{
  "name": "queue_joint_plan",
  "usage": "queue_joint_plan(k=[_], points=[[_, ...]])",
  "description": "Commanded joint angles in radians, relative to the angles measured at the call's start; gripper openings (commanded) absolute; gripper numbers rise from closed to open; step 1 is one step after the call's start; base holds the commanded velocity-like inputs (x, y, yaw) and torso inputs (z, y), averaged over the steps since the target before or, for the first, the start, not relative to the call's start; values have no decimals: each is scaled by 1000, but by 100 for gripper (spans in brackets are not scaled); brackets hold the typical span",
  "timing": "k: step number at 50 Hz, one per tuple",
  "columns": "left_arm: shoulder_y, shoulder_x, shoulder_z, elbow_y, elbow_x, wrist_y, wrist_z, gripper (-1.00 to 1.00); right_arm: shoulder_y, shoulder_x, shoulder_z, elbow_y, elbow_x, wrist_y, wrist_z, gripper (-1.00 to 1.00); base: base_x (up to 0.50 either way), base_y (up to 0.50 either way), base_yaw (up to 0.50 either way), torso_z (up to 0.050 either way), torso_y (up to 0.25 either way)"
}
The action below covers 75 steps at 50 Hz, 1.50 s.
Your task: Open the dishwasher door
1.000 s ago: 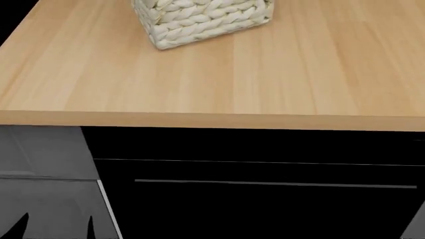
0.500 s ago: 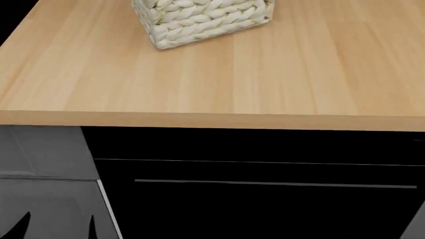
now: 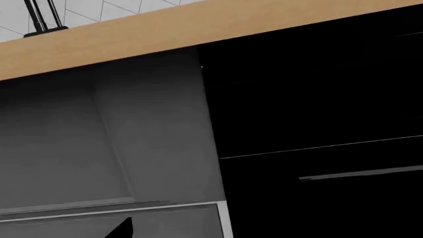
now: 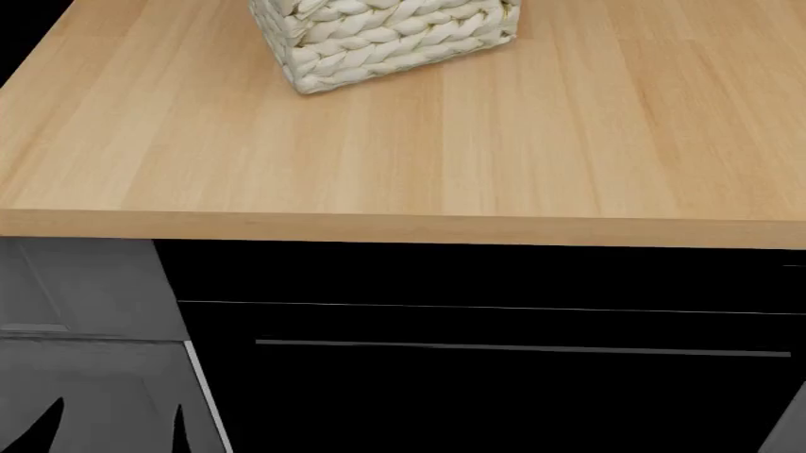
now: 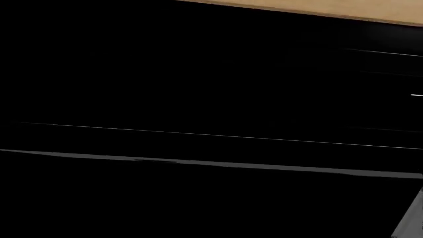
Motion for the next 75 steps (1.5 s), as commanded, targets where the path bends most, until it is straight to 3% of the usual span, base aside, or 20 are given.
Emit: queue_joint_plan(k=[1, 5, 12, 36, 66, 75], points=[[-4, 1, -12, 2, -73, -14, 34, 100, 6, 2, -5, 16, -1, -5, 2, 100, 0, 0, 0, 0, 0], [-5, -1, -9, 2, -75, -14, 32, 100, 7, 4, -8, 16, 2, -6, 5, 100, 0, 0, 0, 0, 0], [1, -7, -6, 21, -83, -20, 26, 100, 67, 40, -65, 21, -166, 91, 87, 100, 0, 0, 0, 0, 0], [-3, -21, 3, 24, -100, -25, 9, 100, 326, 83, -263, 373, -418, 89, 101, 100, 0, 0, 0, 0, 0], [-17, -35, 17, 12, -121, -25, -3, 100, 471, 84, -402, 504, -571, 180, 52, 100, 0, 0, 0, 0, 0], [-18, -40, 20, 9, -126, -24, -7, 100, 552, 59, -441, 674, -585, 141, 58, 100, 0, 0, 0, 0, 0]])
